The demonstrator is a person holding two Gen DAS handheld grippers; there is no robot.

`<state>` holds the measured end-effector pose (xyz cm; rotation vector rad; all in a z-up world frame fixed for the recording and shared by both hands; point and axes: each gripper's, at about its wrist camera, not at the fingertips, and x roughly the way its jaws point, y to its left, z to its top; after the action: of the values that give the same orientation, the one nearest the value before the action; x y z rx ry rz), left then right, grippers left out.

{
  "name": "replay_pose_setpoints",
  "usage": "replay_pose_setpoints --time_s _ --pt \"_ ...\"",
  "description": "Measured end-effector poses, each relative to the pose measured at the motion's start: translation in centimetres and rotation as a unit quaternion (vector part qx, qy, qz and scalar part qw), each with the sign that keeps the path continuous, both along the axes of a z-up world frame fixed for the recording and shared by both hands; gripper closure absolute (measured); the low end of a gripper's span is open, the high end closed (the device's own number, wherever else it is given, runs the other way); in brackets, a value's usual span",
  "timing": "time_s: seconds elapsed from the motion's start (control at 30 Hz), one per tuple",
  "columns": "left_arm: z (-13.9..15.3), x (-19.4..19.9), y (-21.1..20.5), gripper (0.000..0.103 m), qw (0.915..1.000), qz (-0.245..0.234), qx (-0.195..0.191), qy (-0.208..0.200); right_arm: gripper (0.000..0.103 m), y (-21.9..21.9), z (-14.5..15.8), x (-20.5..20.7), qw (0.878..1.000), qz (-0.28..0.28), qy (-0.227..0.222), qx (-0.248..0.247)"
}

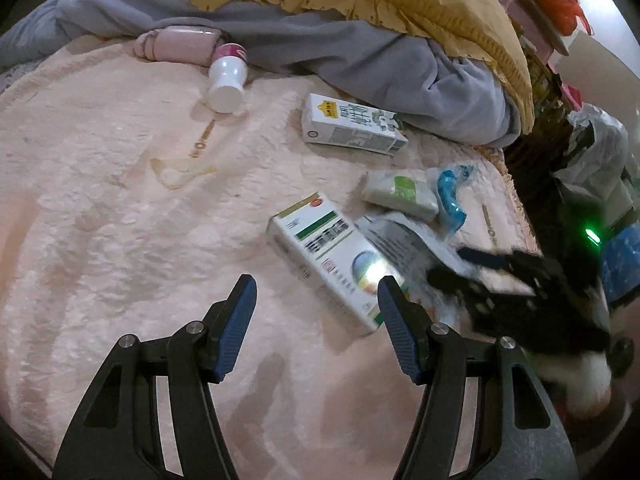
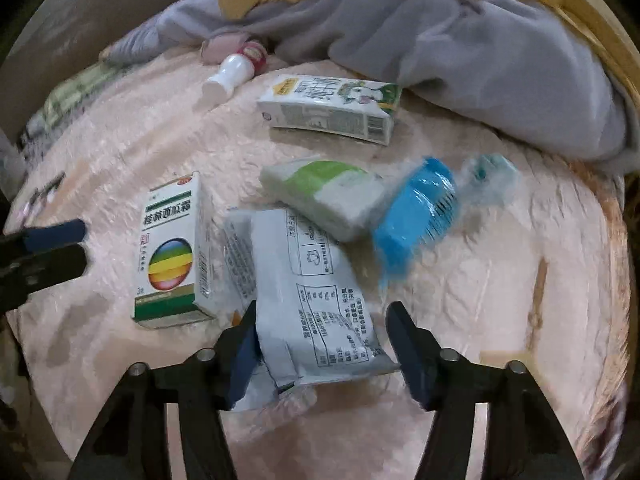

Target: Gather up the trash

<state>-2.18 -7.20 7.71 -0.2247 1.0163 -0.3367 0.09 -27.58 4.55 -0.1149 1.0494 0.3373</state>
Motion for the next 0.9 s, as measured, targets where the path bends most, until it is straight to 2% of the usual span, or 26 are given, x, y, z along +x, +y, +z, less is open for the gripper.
replay_pose_setpoints --time_s 0.13,0.2,0.27,0.37,0.47,0.53,0.67,0.9 --pt "-1.3 1.5 -1.6 0.041 0.9998 0.014 -0.004 0.016 0.046 -2.2 1.8 -4.2 0.999 -0.029 -0.025 0.022" --pt "-2.0 2.4 -2.5 0.041 0.9995 0.021 0.002 0.025 0.046 -3.8 2.5 -6.9 0.997 -0.064 -0.037 0.015" --pt "-2.6 3.1 -3.7 0.041 0.9994 0.021 0.013 0.026 0.046 -5.5 2.8 -9.1 0.994 -0.095 -0.04 0.028" --pt "-3.1 4.0 -5.3 0.038 0.9991 0.025 0.029 0.017 0.046 -7.5 2.9 -11.1 0.989 -0.131 -0.04 0.05" --pt "-4.0 4.8 -6.3 0.038 0.9982 0.025 0.045 0.03 0.046 -9.1 3.0 -12.5 0.984 -0.157 -0.042 0.076" --pt "-4.4 4.5 -6.6 0.038 0.9978 0.015 0.059 0.024 0.046 -9.4 2.9 -12.9 0.982 -0.164 -0.041 0.087" --pt "-3.4 2.7 -5.9 0.046 0.9988 -0.001 0.042 0.023 0.046 -9.6 3.4 -14.0 0.979 -0.172 -0.048 0.093" --pt "1.4 -2.4 -7.0 0.047 0.998 -0.045 0.039 -0.019 0.046 -9.7 5.8 -16.2 0.974 -0.187 -0.082 0.098"
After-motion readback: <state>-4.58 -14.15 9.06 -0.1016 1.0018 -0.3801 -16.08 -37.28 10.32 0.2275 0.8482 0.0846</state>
